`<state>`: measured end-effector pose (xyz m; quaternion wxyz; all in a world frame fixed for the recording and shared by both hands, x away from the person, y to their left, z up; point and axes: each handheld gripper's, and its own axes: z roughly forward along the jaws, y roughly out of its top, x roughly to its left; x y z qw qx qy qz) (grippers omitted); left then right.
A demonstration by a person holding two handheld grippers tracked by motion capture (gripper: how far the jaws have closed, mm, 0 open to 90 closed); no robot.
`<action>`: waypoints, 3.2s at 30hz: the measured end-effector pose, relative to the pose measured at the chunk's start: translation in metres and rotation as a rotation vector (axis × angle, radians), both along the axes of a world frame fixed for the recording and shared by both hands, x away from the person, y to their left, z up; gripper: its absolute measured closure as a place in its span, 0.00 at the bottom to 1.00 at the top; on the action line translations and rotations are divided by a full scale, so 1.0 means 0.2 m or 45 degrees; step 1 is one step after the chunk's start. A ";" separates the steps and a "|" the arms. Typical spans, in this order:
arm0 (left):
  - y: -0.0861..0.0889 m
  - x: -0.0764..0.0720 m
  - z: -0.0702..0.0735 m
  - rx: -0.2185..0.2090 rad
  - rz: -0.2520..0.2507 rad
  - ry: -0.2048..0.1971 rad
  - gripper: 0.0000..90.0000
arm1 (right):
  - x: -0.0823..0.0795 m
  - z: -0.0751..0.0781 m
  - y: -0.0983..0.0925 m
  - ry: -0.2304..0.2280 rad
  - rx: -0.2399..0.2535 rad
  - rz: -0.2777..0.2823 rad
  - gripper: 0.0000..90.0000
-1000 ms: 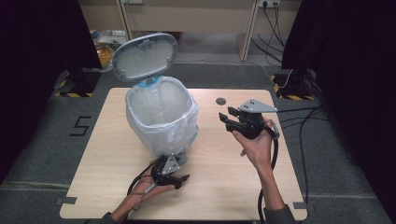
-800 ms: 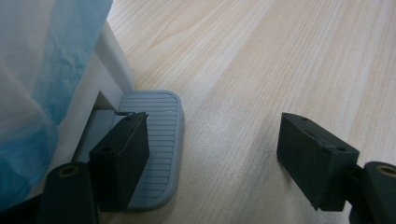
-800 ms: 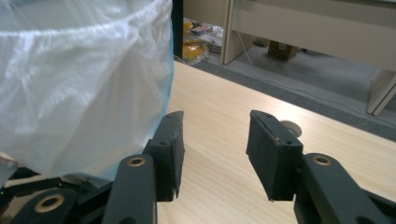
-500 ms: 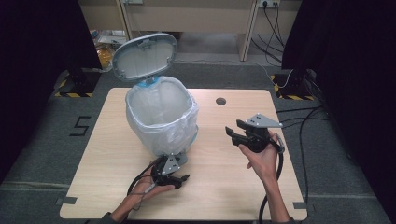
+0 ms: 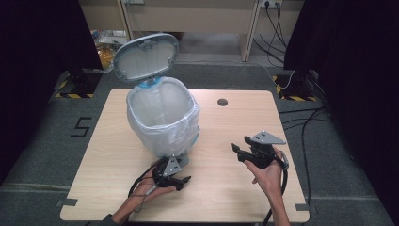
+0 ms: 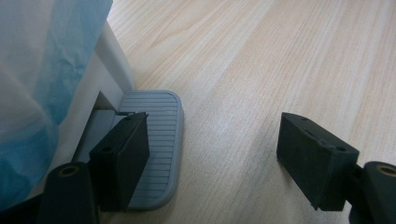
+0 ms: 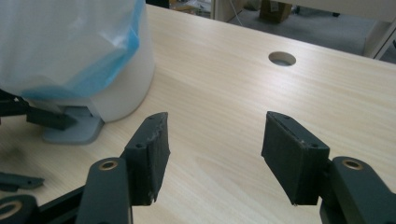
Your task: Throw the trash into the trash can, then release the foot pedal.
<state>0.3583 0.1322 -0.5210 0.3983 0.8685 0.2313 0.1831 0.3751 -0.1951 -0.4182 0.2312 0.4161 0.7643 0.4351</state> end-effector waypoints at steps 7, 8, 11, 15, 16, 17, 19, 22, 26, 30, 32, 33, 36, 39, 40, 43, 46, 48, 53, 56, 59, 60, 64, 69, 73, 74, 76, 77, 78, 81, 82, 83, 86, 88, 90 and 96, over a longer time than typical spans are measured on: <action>0.00 0.00 0.00 0.009 -0.003 -0.001 0.28 | -0.04 -0.09 -0.02 0.038 -0.020 -0.012 0.41; 0.00 0.00 0.00 0.009 -0.003 -0.001 0.28 | -0.04 -0.11 -0.02 0.042 -0.026 -0.013 0.41; 0.00 0.00 0.00 0.004 0.001 0.006 0.28 | -0.05 -0.15 -0.01 0.063 -0.034 -0.020 0.40; 0.00 0.00 0.00 0.003 0.001 0.007 0.28 | -0.06 -0.20 -0.01 0.083 -0.032 -0.017 0.39; 0.00 0.00 0.00 0.003 0.000 0.006 0.28 | -0.07 -0.22 -0.01 0.099 -0.036 -0.017 0.38; 0.00 0.00 0.00 0.003 0.000 0.006 0.28 | -0.07 -0.22 -0.01 0.099 -0.036 -0.017 0.38; 0.00 0.00 0.00 0.004 0.000 0.006 0.28 | -0.08 -0.26 -0.01 0.114 -0.042 -0.015 0.37; 0.00 0.00 0.00 0.004 0.000 0.006 0.28 | -0.09 -0.29 -0.02 0.132 -0.041 -0.019 0.37; 0.00 0.00 0.00 0.003 0.000 0.006 0.28 | -0.10 -0.34 -0.03 0.157 -0.043 -0.025 0.36; 0.00 0.00 0.00 0.004 0.000 0.006 0.28 | -0.11 -0.37 -0.03 0.181 -0.045 -0.027 0.35; 0.00 0.00 0.00 0.003 0.000 0.006 0.28 | -0.11 -0.39 -0.03 0.190 -0.072 -0.032 0.34; 0.00 0.00 0.00 0.003 0.000 0.006 0.28 | -0.11 -0.39 -0.03 0.190 -0.072 -0.032 0.34; 0.00 0.00 0.00 0.002 0.001 0.006 0.28 | -0.11 -0.41 -0.04 0.209 -0.066 -0.035 0.33; 0.00 0.00 0.00 0.002 0.001 0.006 0.28 | -0.12 -0.44 -0.04 0.230 -0.068 -0.039 0.33; 0.00 0.00 0.00 0.002 0.001 0.006 0.28 | -0.12 -0.45 -0.04 0.236 -0.078 -0.039 0.33; 0.00 0.00 0.00 0.001 0.000 0.009 0.28 | -0.13 -0.46 -0.04 0.239 -0.090 -0.043 0.33; 0.00 0.00 0.00 0.001 0.001 0.007 0.28 | -0.13 -0.48 -0.04 0.247 -0.099 -0.045 0.32; 0.00 0.00 0.00 0.001 0.001 0.007 0.28 | -0.13 -0.48 -0.04 0.244 -0.102 -0.044 0.32; 0.00 0.00 0.00 0.000 0.000 0.008 0.28 | -0.14 -0.49 -0.03 0.227 -0.118 -0.049 0.27; 0.00 0.00 0.00 0.000 0.000 0.009 0.28 | -0.15 -0.49 -0.02 0.217 -0.151 -0.035 0.24; 0.00 0.00 0.00 0.000 0.001 0.007 0.28 | -0.15 -0.49 -0.02 0.220 -0.155 -0.041 0.24; 0.00 0.00 0.00 0.000 0.000 0.008 0.28 | -0.15 -0.49 -0.02 0.220 -0.155 -0.043 0.24; 0.00 0.00 0.00 -0.004 0.002 0.008 0.28 | -0.15 -0.49 -0.01 0.221 -0.156 -0.045 0.24; 0.00 0.00 0.00 -0.007 0.003 0.009 0.28 | -0.15 -0.49 -0.01 0.217 -0.157 -0.051 0.24; 0.00 0.00 0.00 -0.007 0.003 0.009 0.28 | -0.16 -0.49 -0.01 0.217 -0.157 -0.052 0.24; 0.00 0.00 0.00 -0.005 0.003 0.006 0.28 | -0.15 -0.49 -0.01 0.217 -0.157 -0.052 0.23; 0.00 0.00 0.00 -0.002 0.002 0.006 0.28 | -0.15 -0.49 -0.01 0.219 -0.158 -0.049 0.23; 0.00 0.00 0.00 -0.002 0.002 0.006 0.28 | -0.15 -0.49 -0.01 0.219 -0.158 -0.049 0.23; 0.00 0.00 0.00 -0.001 0.001 0.006 0.28 | -0.15 -0.49 -0.01 0.219 -0.159 -0.048 0.23; 0.00 0.00 0.00 -0.002 0.001 0.006 0.28 | -0.15 -0.49 -0.01 0.219 -0.159 -0.048 0.23; 0.00 0.00 0.00 -0.001 0.000 0.005 0.28 | -0.15 -0.49 -0.01 0.219 -0.159 -0.047 0.23; 0.00 0.00 0.00 -0.001 0.001 0.005 0.28 | -0.15 -0.49 -0.01 0.220 -0.159 -0.047 0.23; 0.00 0.00 0.00 0.001 -0.001 0.006 0.28 | -0.15 -0.49 -0.01 0.220 -0.159 -0.046 0.23; 0.00 0.00 0.00 0.003 0.000 0.006 0.28 | -0.15 -0.49 -0.01 0.220 -0.160 -0.046 0.23; 0.00 0.00 0.00 0.006 -0.001 0.001 0.28 | -0.15 -0.49 -0.01 0.219 -0.159 -0.047 0.23; -0.01 -0.01 0.01 0.009 -0.001 -0.014 0.28 | -0.15 -0.49 -0.01 0.219 -0.159 -0.048 0.23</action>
